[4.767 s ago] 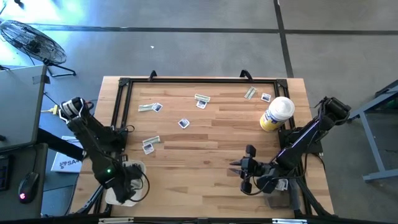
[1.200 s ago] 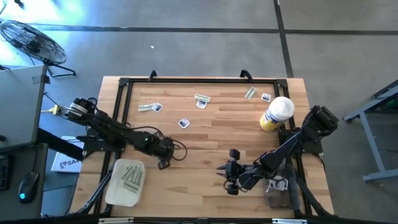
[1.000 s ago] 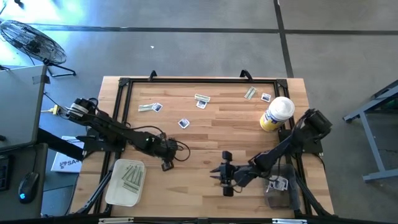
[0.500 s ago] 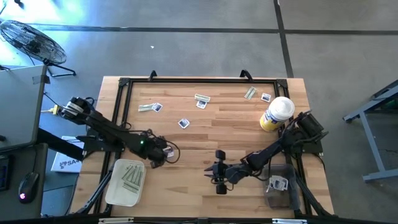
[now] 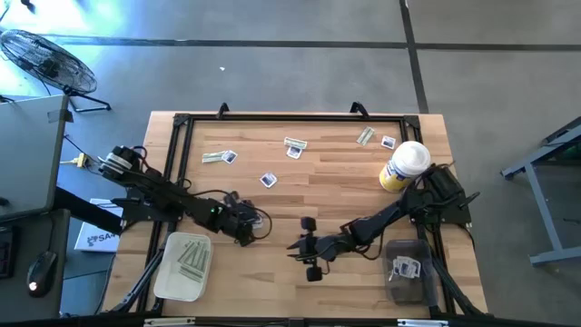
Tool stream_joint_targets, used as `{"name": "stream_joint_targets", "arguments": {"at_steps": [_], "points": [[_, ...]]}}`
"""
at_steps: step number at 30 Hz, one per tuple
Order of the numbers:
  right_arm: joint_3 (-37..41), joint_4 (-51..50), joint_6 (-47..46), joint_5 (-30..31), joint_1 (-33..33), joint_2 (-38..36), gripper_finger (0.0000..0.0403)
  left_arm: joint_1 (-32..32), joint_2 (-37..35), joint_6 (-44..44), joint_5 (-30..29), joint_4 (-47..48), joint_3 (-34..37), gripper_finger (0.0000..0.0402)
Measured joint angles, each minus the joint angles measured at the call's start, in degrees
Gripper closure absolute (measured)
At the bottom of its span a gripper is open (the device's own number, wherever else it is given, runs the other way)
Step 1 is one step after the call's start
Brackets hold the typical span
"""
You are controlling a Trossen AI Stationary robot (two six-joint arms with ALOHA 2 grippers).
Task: Pick & Place First Aid Supplies
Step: Put the blue alcohol pad into the black bin
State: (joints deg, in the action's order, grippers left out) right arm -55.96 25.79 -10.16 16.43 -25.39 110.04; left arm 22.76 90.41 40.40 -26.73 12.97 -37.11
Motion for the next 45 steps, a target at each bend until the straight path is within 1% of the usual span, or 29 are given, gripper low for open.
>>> {"name": "stream_joint_targets", "arguments": {"at_steps": [5, 7, 8, 12, 15, 18, 20, 23, 25, 27, 31, 36, 45], "points": [[-5.17, -1.00, 2.95, 0.11, 0.76, 4.10, 0.0320, 0.00, 2.30, -8.22, 0.08, -14.49, -0.28, 0.0254], [-6.60, -2.78, 3.73, 1.01, 1.15, 4.78, 0.0320, 0.15, 1.93, -12.84, 0.21, -17.35, -1.43, 0.0254], [-7.28, -4.47, 3.74, 1.48, 1.35, 4.78, 0.0320, 0.15, 1.23, -14.58, -0.03, -17.10, -2.26, 0.0254], [-9.65, -10.95, 3.96, 1.78, 2.75, 4.76, 0.0320, 0.15, -5.24, -15.73, -4.06, -8.43, -3.85, 0.0254], [-10.52, -11.70, 4.19, -1.47, 3.91, 5.45, 0.0320, 0.22, -11.42, -13.76, -10.02, -2.54, -3.90, 0.0254], [-10.55, -9.63, 5.13, -2.73, 4.65, 7.05, 0.0312, 0.20, -15.90, -10.71, -14.47, -0.11, -3.14, 0.0254], [-10.37, -9.40, 5.73, -2.82, 5.11, 8.22, 0.0298, 0.20, -17.45, -8.73, -16.18, -0.52, -2.36, 0.0254], [-10.48, -7.27, 5.83, -3.29, 6.11, 9.82, 0.0274, 0.20, -17.97, -4.80, -18.41, -0.43, -1.01, 0.0254], [-10.54, -4.67, 5.94, -4.04, 7.10, 11.04, 0.0262, 0.17, -17.72, -2.26, -19.07, -1.48, -0.26, 0.0254], [-10.50, -4.30, 5.95, -4.92, 7.97, 12.04, 0.0255, 0.15, -17.48, -0.76, -19.53, -2.03, 0.84, 0.0254], [-10.47, -1.82, 6.09, -8.48, 9.68, 14.64, 0.0253, 0.24, -17.14, 2.15, -19.24, -2.70, 2.45, 0.0254], [-10.65, -0.57, 6.07, -10.40, 10.52, 16.51, 0.0266, 0.22, -17.09, 4.95, -18.71, -2.75, 4.06, 0.0254], [-10.65, -2.48, 6.52, -8.27, 10.73, 16.93, 0.0299, 0.20, -17.09, 4.92, -19.03, -2.46, 4.19, 0.0254]]}}
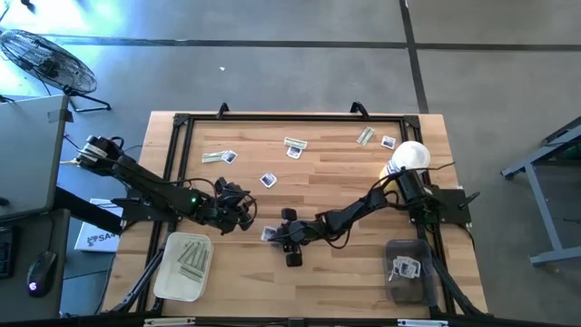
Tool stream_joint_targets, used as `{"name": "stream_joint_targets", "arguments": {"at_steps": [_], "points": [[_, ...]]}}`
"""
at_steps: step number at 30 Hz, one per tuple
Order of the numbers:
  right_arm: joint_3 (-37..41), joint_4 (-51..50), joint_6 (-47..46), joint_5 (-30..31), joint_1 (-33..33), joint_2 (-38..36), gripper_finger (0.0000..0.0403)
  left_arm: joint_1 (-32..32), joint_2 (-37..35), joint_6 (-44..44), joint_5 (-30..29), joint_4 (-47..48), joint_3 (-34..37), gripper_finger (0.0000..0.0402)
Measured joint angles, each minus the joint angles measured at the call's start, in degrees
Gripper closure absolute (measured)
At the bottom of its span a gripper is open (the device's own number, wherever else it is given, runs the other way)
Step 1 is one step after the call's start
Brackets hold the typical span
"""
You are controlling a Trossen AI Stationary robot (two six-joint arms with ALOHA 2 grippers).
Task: Pick & Place First Aid Supplies
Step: Put the blue alcohol pad into the black bin
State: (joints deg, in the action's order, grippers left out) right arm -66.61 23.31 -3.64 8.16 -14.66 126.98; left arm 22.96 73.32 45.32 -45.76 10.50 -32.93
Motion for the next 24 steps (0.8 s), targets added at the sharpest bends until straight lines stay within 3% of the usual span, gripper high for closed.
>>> {"name": "stream_joint_targets", "arguments": {"at_steps": [8, 15, 20, 24], "points": [[0.12, 0.70, -2.40, 0.81, -0.01, -0.15, 0.0336, 0.00, -0.01, 0.00, 0.18, 0.55, 0.02, 0.0254], [0.24, -0.15, -3.25, 1.90, -0.08, -1.01, 0.0394, 0.00, -0.02, 0.00, 0.15, 0.46, 0.02, 0.0254], [0.40, -1.13, -4.89, 2.48, -0.83, -2.75, 0.0393, 0.00, -0.02, 0.00, 0.19, 0.40, 0.02, 0.0254], [0.52, -7.77, -5.91, 3.90, -2.96, -7.52, 0.0400, 0.00, -0.02, 0.00, 0.42, 0.59, 0.02, 0.0254]]}}
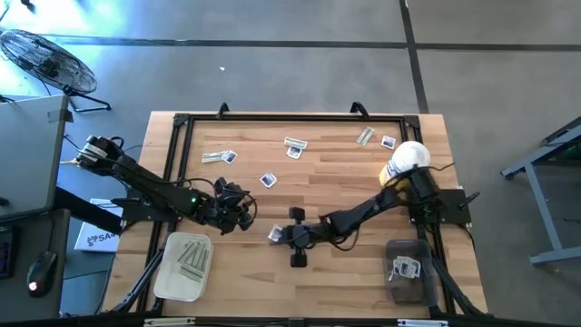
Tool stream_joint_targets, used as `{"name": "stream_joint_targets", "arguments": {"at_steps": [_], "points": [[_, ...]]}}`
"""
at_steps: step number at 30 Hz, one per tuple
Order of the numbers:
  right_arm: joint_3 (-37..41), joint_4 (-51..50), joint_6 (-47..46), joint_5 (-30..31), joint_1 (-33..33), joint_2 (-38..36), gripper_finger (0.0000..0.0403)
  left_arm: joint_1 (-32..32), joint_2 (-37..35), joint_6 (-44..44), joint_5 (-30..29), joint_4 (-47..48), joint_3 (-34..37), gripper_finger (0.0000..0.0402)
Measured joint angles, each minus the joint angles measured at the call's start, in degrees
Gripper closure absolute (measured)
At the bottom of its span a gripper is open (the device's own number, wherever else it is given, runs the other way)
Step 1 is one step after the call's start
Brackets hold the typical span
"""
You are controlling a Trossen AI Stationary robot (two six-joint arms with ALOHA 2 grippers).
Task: Pick & Place First Aid Supplies
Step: Put the blue alcohol pad into the black bin
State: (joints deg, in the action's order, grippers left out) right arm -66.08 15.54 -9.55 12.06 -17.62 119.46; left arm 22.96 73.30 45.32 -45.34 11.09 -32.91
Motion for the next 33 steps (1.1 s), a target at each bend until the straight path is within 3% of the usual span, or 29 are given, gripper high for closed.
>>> {"name": "stream_joint_targets", "arguments": {"at_steps": [9, 17, 22, 26, 33], "points": [[-0.13, -28.16, -13.60, -1.83, -10.29, -19.36, 0.0401, 0.00, -0.02, 0.00, 0.41, 1.10, 0.00, 0.0254], [-0.22, -57.16, -41.34, -8.45, -18.18, -35.73, 0.0401, 0.01, -0.02, 0.16, 0.68, 0.94, 0.00, 0.0254], [0.25, -70.26, -60.29, -11.43, -24.91, -41.89, 0.0401, 0.00, -0.02, 0.21, 1.03, 0.83, 0.00, 0.0254], [4.62, -74.29, -75.79, -13.20, -31.00, -43.72, 0.0402, 0.00, -0.02, 0.23, 1.04, 0.79, 0.00, 0.0254], [15.14, -67.27, -92.06, -20.65, -37.50, -43.78, 0.0402, 0.00, -0.02, 0.61, 1.24, 0.66, 0.00, 0.0254]]}}
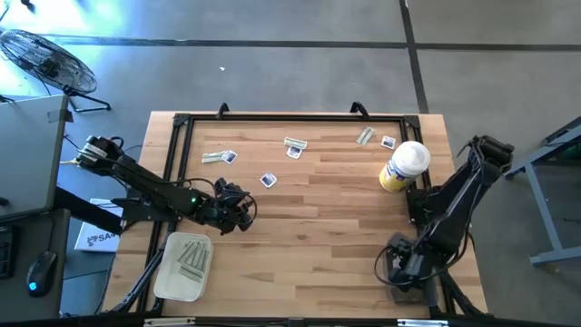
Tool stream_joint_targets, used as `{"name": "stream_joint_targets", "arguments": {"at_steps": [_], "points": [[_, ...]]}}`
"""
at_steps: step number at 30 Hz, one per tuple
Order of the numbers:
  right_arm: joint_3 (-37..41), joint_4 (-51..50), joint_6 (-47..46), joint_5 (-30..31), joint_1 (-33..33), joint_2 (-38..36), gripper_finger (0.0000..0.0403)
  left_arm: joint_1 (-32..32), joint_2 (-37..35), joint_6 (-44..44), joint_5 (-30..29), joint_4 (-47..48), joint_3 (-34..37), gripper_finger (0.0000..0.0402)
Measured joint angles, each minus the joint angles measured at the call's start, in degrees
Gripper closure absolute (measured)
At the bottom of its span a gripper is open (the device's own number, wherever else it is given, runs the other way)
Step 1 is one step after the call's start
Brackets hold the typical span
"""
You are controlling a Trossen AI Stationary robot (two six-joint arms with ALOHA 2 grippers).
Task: Pick & Place First Aid Supplies
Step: Put the blue alcohol pad into the black bin
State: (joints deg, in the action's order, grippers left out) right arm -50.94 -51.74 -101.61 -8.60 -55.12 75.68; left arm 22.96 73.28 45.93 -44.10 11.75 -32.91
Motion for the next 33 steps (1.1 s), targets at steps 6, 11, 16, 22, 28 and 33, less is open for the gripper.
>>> {"name": "stream_joint_targets", "arguments": {"at_steps": [6, 11, 16, 22, 28, 33], "points": [[5.15, 4.05, -3.40, -1.42, -0.89, 0.00, 0.0401, 0.02, 0.00, 0.02, 0.09, -0.63, 0.00, 0.0254], [7.42, 6.03, -3.17, -4.36, -0.35, 0.00, 0.0386, 0.01, 0.00, 0.02, 0.14, -1.16, 0.00, 0.0254], [5.84, 4.80, 0.00, -6.10, 0.31, 0.02, 0.0350, 0.00, 0.00, 0.04, 2.09, -1.29, 0.00, 0.0254], [-6.23, -8.49, 5.99, -1.73, 3.98, -0.07, 0.0325, -0.09, 0.00, 1.39, 1.84, -1.87, 0.00, 0.0254], [-15.47, -8.72, 25.72, 19.91, 9.14, -0.17, 0.0324, -1.76, 1.76, 4.53, -0.48, -4.57, 0.00, 0.0254], [-13.65, 6.46, 49.06, 32.58, 15.28, 0.26, 0.0324, -7.78, 6.47, 1.28, 2.14, -11.36, 0.02, 0.0254]]}}
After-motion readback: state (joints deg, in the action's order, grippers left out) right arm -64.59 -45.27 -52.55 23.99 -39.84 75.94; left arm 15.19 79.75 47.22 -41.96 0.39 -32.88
